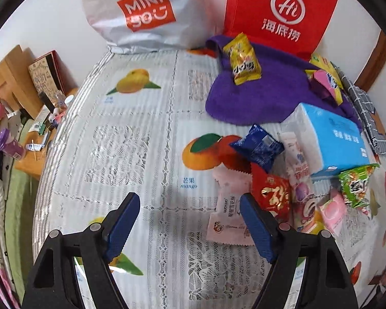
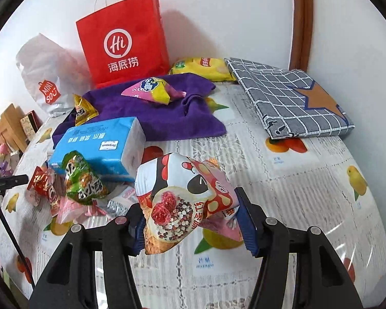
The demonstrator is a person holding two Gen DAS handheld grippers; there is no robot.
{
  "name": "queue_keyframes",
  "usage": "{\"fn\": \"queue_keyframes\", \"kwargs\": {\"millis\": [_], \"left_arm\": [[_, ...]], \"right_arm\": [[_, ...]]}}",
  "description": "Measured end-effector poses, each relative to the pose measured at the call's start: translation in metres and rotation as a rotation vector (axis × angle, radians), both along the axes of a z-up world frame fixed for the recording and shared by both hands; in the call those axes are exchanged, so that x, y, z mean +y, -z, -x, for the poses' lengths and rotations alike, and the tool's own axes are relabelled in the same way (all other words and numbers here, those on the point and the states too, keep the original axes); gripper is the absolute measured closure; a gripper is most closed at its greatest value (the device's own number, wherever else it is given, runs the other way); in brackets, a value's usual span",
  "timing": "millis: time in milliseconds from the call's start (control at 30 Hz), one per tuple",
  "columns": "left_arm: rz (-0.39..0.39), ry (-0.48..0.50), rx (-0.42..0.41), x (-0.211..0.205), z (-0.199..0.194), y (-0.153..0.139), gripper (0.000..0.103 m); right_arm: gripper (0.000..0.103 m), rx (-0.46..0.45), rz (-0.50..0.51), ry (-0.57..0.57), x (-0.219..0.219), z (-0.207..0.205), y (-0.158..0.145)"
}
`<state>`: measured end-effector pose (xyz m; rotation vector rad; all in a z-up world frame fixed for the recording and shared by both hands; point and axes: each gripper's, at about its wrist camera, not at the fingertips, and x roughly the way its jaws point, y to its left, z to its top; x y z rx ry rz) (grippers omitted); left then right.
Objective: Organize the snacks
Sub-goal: 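Grasp a pink wafer packet with the left tool while the right tool grasps a red-white snack bag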
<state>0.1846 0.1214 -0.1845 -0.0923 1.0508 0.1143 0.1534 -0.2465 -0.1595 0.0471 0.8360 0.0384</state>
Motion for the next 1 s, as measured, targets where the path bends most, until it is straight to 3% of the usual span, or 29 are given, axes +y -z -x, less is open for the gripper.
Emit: {"fn": "queue_keyframes", "kwargs": {"millis": [500, 767, 833, 900, 1000], "left_arm": [[0.025, 0.097, 0.028, -0.022, -0.011, 0.019, 0.025], [-0.033, 0.112, 0.033, -0.033, -0.014, 0.027, 0.026], [-0.049, 0.120, 0.018, -0.032, -0.013, 0.024, 0.048], [-0.038, 0.114, 0.013, -0.026, -0.012, 0.021, 0.056], [-0.004, 0.107, 0.007, -0.019, -0.012, 0.022, 0.056]], "right_arm": [[0.045, 0.029, -0.004, 0.003, 0.002, 0.007, 0.009], [0.045, 0.051, -0.008, -0.012, 0.009, 0.002, 0.018], [0.045, 0.059, -0.004, -0.014, 0.010, 0.000, 0.021], [0.045, 0.063, -0.005, -0.012, 0.011, 0.000, 0.022], [0.045, 0.068, -0.009, -0.008, 0.010, -0.001, 0.024]]}}
